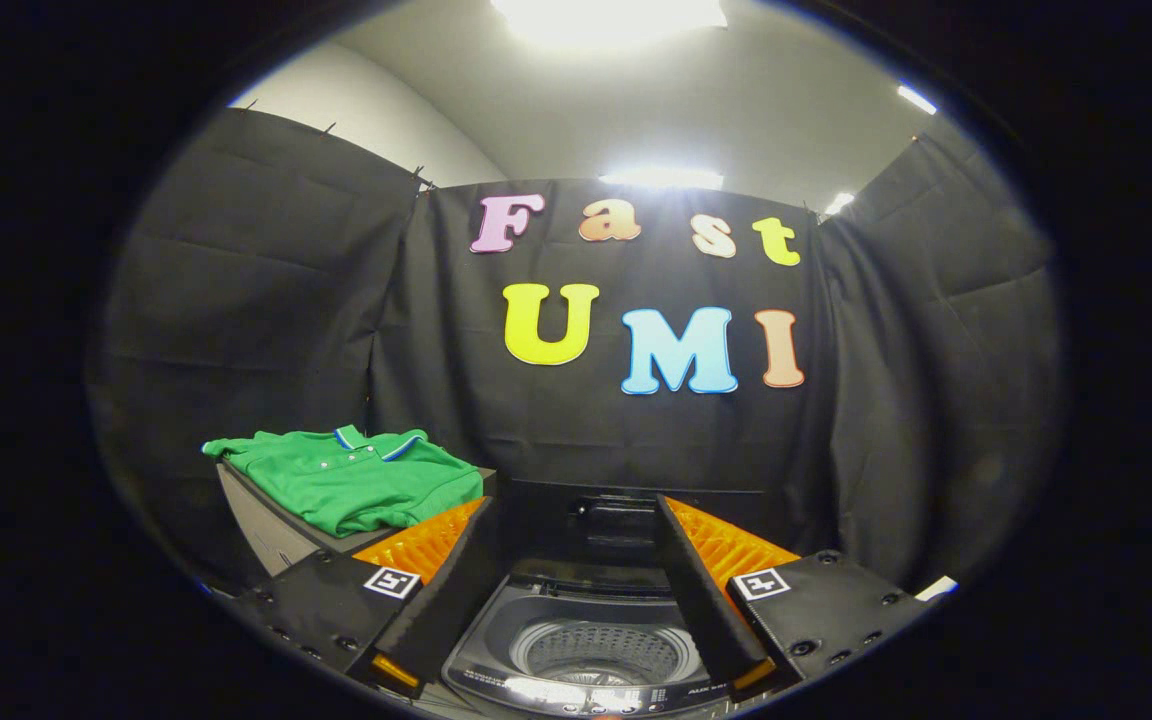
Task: Put the clothes into the washing machine and then close the washing machine lid.
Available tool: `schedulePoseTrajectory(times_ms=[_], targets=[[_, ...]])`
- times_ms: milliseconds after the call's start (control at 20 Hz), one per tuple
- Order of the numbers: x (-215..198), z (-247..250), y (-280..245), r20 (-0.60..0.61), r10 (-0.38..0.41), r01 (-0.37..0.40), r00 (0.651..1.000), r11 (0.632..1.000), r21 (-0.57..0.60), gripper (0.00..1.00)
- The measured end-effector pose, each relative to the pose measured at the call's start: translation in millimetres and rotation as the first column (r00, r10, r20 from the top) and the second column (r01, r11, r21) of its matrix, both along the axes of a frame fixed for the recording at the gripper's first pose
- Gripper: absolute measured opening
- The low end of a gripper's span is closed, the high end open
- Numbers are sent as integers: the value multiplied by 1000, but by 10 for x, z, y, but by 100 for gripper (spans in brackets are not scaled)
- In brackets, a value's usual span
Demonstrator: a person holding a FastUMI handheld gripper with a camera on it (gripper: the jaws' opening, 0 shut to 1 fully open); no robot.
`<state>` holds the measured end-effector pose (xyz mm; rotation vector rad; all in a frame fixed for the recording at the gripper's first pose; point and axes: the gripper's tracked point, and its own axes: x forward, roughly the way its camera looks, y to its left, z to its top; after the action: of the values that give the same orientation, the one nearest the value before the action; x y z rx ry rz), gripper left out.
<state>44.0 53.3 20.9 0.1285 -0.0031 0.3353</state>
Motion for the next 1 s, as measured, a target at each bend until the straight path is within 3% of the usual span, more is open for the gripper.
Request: schedulePoseTrajectory(times_ms=[250,1000], targets=[[147,377,391,-15,53,-52,998,997,61,98],[592,856,1643,-48,173,-173,984,985,2,98]])
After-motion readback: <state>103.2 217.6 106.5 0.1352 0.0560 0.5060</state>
